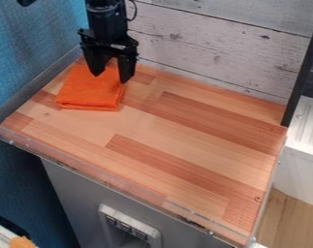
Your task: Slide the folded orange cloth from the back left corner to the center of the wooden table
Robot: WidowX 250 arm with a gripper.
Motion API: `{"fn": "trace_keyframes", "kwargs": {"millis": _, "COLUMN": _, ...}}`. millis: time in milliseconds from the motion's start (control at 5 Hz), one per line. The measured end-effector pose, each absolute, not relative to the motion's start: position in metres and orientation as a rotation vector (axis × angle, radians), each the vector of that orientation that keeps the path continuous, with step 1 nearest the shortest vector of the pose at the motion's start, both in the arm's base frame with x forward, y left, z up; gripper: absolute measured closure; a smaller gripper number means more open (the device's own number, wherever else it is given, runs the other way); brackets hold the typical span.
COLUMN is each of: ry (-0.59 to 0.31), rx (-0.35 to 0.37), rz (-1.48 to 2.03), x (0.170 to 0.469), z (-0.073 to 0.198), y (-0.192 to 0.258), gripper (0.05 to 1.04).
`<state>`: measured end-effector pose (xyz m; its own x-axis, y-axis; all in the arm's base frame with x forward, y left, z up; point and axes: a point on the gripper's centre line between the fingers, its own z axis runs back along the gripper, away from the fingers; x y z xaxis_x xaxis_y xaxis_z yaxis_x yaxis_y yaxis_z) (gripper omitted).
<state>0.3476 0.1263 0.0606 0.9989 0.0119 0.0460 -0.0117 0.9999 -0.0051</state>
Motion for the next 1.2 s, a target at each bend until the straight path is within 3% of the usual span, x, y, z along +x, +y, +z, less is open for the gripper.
{"fn": "trace_keyframes", "kwargs": {"millis": 400, "ry": -0.039, "rx": -0.005, "rz": 0.013, "x": 0.357, "z": 0.061, "y": 0.149, "gripper": 0.136}}
{"fn": "trace_keyframes", "kwargs": {"millis": 800, "ry": -0.014, "rx": -0.001, "rz": 0.022, "x": 0.351, "z": 0.046, "y": 0.164, "gripper": 0.721}}
{"fn": "trace_keyframes", "kwargs": {"millis": 1000, "ry": 0.007, "rx": 0.001, "rz": 0.033, "x": 0.352, "z": 0.029, "y": 0.165, "gripper": 0.933}}
{"fn": "trace_keyframes", "kwargs": {"millis": 1200, "ry": 0.011, "rx": 0.007, "rz": 0.042, "x": 0.353, "z": 0.020, "y": 0.162, "gripper": 1.018}}
